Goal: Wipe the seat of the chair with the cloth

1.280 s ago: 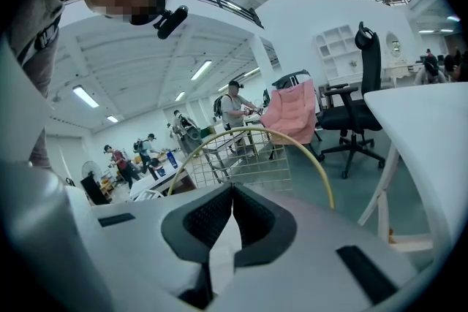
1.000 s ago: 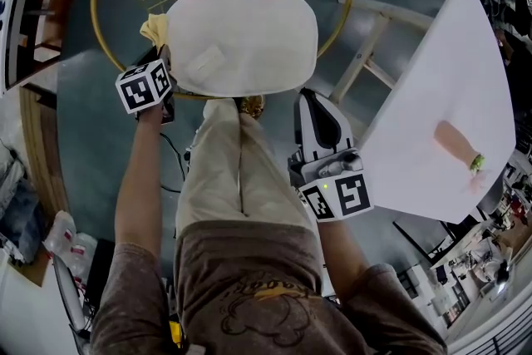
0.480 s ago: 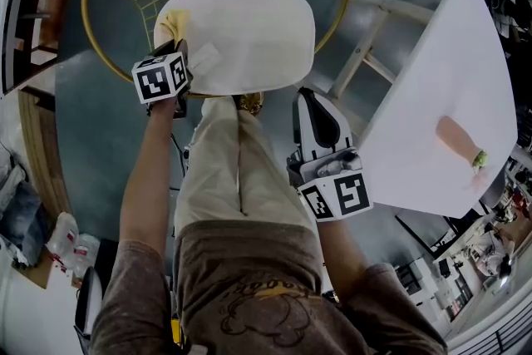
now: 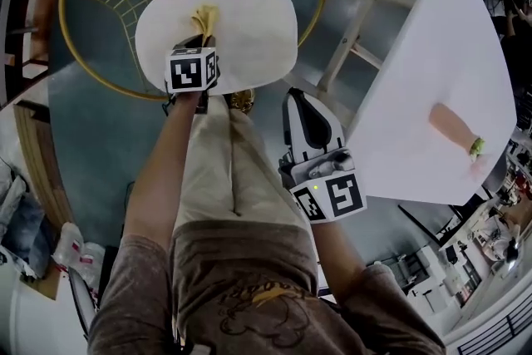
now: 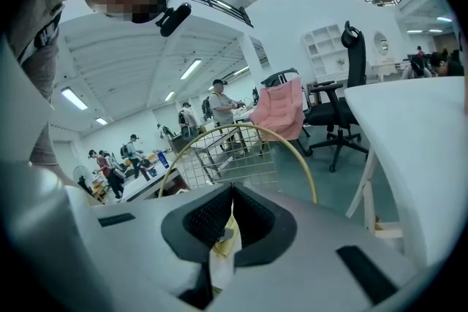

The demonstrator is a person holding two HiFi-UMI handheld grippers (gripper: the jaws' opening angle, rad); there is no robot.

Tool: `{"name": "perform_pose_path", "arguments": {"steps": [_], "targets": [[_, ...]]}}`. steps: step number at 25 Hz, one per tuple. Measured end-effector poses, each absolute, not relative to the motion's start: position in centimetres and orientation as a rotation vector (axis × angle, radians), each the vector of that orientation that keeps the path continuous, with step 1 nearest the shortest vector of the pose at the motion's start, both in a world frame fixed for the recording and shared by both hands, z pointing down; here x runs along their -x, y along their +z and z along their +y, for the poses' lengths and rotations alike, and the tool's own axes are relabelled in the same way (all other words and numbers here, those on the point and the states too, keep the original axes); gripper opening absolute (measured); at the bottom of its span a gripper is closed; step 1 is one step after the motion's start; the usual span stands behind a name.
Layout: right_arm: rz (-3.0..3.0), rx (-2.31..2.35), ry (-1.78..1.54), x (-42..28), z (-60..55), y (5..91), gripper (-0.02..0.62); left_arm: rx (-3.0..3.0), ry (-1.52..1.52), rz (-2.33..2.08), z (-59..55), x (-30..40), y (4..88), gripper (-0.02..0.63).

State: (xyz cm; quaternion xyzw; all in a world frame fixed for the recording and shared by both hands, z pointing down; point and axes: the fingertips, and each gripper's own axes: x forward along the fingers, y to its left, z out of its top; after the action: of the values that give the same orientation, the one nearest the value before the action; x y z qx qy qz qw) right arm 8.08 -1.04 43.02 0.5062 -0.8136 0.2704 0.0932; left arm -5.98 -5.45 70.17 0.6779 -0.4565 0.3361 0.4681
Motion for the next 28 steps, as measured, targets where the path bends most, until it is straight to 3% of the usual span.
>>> {"name": "perform_pose_path", "arguments": {"steps": [18, 28], "targets": [[-2.401, -1.563, 0.841, -9.9, 0.3, 42.9, 0.028, -1.877, 0.766, -0.708, -3.8, -11.1, 66.9, 0.075], [-2.412, -1.542, 0.829, -9.6, 0.4, 42.7, 0.028, -1.953, 0.537, -0.522, -3.6, -12.7, 63.6, 0.075]]}}
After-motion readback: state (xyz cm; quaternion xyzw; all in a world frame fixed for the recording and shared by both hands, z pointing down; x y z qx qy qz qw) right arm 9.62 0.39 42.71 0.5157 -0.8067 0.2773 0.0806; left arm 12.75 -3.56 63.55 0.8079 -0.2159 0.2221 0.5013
